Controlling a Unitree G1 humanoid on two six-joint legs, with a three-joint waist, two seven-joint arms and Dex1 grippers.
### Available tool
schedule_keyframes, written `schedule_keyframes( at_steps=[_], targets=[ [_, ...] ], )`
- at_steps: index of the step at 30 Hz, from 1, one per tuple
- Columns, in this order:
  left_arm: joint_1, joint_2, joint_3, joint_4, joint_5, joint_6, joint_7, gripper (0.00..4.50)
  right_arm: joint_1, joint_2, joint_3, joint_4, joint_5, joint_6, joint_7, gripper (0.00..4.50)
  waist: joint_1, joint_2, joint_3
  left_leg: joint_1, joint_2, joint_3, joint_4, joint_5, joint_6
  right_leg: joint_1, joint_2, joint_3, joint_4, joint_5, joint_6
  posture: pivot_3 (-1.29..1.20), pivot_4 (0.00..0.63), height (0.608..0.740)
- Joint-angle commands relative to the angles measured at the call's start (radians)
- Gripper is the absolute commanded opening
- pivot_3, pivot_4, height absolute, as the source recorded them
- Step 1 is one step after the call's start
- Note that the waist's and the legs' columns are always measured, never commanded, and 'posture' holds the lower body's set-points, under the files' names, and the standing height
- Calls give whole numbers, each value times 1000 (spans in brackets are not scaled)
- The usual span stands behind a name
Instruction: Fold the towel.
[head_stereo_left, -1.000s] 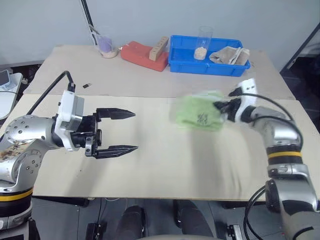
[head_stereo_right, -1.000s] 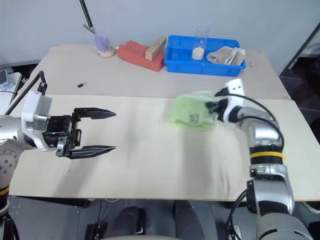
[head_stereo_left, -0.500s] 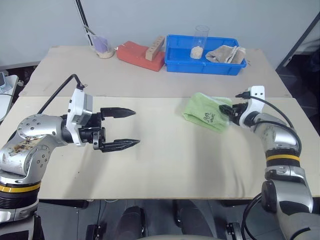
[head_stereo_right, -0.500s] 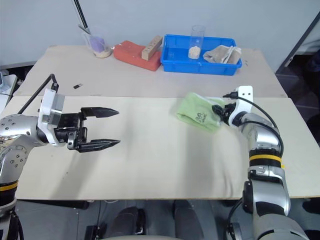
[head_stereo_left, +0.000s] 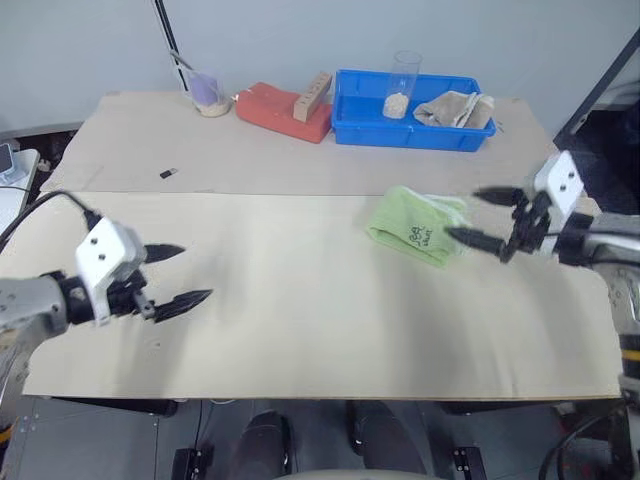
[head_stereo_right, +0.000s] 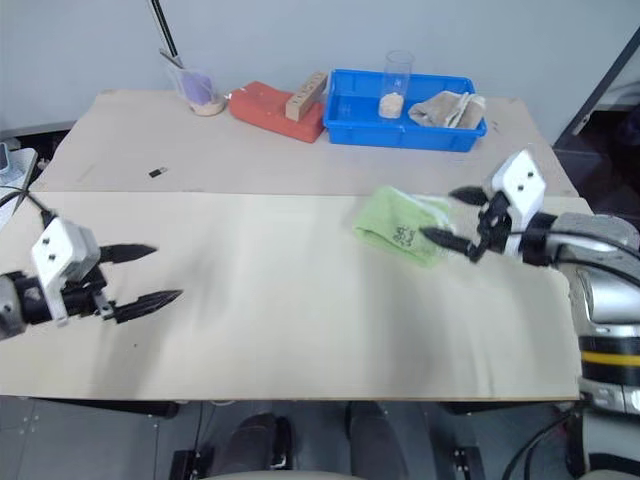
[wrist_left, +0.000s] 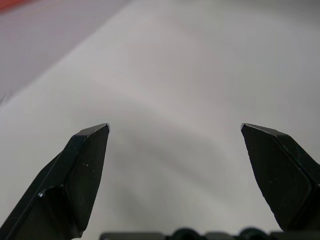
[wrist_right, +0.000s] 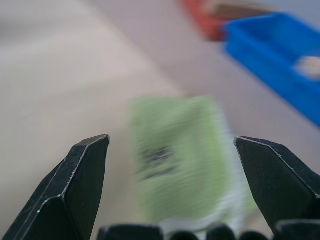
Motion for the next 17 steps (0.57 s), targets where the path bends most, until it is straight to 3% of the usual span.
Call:
schedule_keyframes(
  at_steps=[1,17],
  targets=[
    [36,-16,95,-36,20,-32,19,4500,64,-49,-24,-53,12,-45,74,4445,4,0,0,1,0,0,0,0,0,0,0,0,0,-1,-2,0,150,714],
    [15,-27,106,-30,-13,-4,41,4500,102,-56,-31,34,-12,-95,67,4445,14,-1,0,5,-1,5,0,0,0,1,-1,0,1,-3,-6,0,150,714]
  ],
)
